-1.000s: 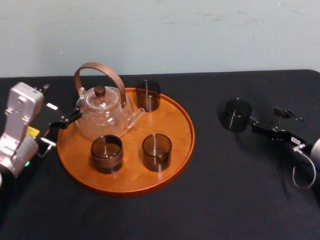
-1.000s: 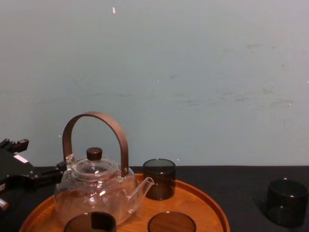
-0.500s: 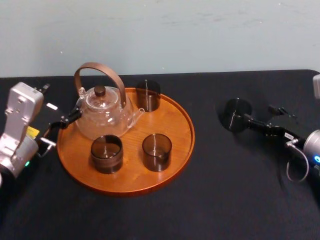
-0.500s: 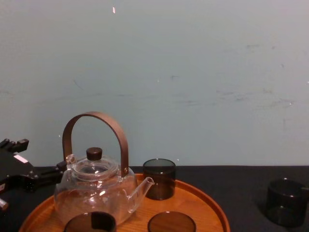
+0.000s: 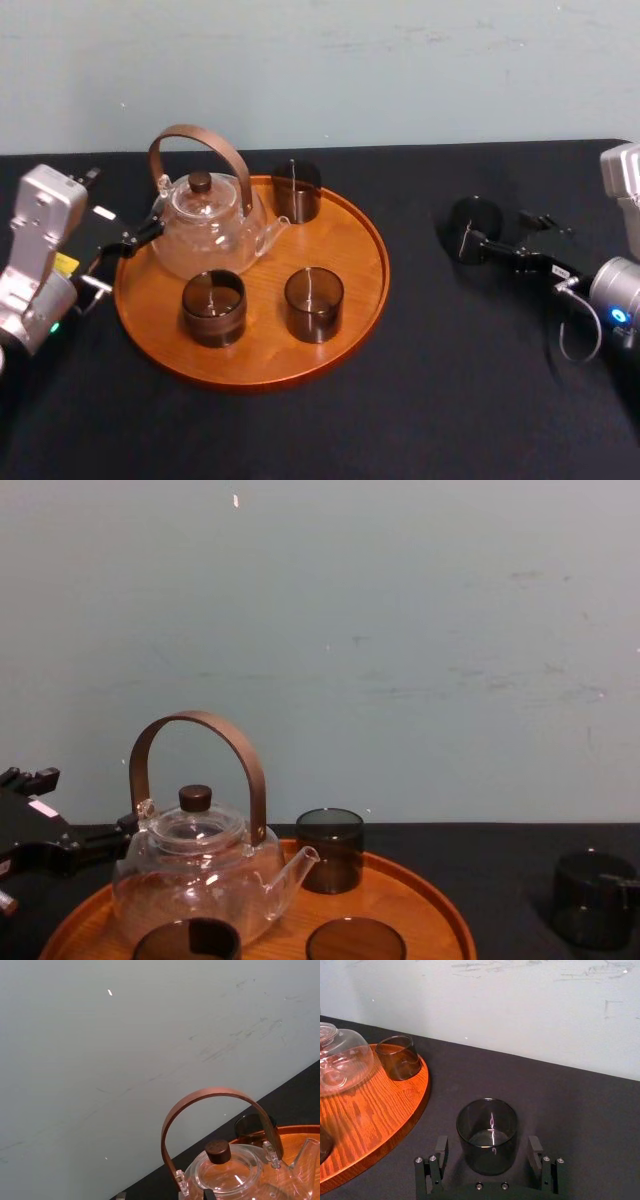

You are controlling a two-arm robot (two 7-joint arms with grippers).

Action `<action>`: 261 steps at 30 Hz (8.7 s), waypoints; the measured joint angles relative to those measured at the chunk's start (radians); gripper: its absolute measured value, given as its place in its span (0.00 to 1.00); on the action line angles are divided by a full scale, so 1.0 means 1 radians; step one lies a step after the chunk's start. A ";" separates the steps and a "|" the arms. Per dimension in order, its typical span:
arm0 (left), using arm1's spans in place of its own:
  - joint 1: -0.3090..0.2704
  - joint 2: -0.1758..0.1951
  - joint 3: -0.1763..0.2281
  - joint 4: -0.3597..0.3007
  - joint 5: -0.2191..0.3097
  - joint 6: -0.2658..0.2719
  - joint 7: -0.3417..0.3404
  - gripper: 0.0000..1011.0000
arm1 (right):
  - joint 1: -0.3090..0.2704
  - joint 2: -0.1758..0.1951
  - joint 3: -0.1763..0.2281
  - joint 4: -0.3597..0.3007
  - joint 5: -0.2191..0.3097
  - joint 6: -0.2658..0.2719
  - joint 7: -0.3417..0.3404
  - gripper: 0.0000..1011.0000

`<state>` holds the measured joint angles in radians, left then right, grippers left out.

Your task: Pick up the glass from the table and place it on the tray.

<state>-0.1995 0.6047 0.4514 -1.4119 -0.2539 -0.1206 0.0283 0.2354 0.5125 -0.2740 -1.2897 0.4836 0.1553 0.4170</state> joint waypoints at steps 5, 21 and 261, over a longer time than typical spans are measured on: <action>0.000 0.000 0.000 0.000 0.000 0.000 0.000 0.99 | 0.013 -0.005 -0.009 0.010 -0.012 0.006 0.000 0.99; 0.000 0.000 0.000 0.000 0.000 0.000 0.000 0.99 | 0.076 -0.037 -0.033 0.066 -0.047 0.025 0.005 0.99; 0.000 0.000 0.000 0.000 0.000 0.000 0.000 0.99 | 0.267 -0.208 -0.229 0.252 -0.096 -0.062 0.150 0.89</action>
<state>-0.1995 0.6047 0.4514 -1.4120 -0.2539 -0.1205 0.0283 0.5020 0.3042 -0.5033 -1.0374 0.3880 0.0929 0.5675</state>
